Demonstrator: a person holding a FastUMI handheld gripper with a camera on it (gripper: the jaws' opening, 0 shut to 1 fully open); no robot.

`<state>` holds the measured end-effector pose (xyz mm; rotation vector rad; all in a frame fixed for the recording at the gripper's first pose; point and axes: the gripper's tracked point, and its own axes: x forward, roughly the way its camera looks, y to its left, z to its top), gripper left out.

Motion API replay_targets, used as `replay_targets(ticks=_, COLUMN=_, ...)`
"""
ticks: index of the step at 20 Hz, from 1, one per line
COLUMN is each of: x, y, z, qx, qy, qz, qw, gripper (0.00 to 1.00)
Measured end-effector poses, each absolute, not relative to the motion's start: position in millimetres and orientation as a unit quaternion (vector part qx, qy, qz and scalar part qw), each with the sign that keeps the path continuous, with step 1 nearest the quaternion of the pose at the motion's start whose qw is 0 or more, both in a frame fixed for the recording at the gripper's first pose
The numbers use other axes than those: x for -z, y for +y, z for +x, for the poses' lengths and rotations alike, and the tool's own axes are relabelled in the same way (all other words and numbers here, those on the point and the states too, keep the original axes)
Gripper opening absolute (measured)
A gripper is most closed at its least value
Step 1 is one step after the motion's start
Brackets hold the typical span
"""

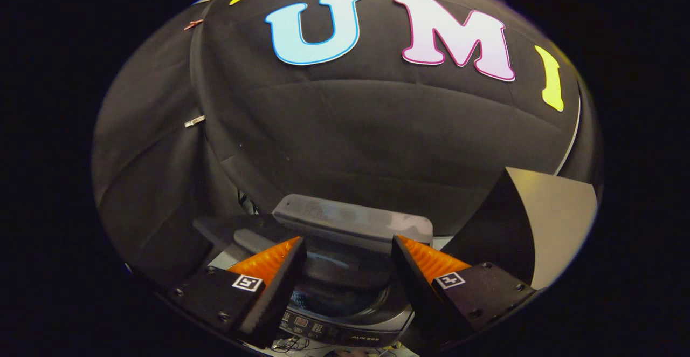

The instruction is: Put the clothes into the washing machine and then close the washing machine lid.

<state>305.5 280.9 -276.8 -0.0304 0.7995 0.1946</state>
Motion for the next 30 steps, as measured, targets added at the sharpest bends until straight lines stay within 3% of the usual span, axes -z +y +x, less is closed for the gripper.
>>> replay_targets(ticks=14, x=278.0, y=270.5, z=272.5, qx=-0.120, qy=0.379, qz=-0.004, qw=0.918, gripper=1.00)
replay_targets(ticks=30, x=138.5, y=221.9, z=177.4, qx=-0.164, qy=0.196, qz=0.022, qw=0.967, gripper=0.99)
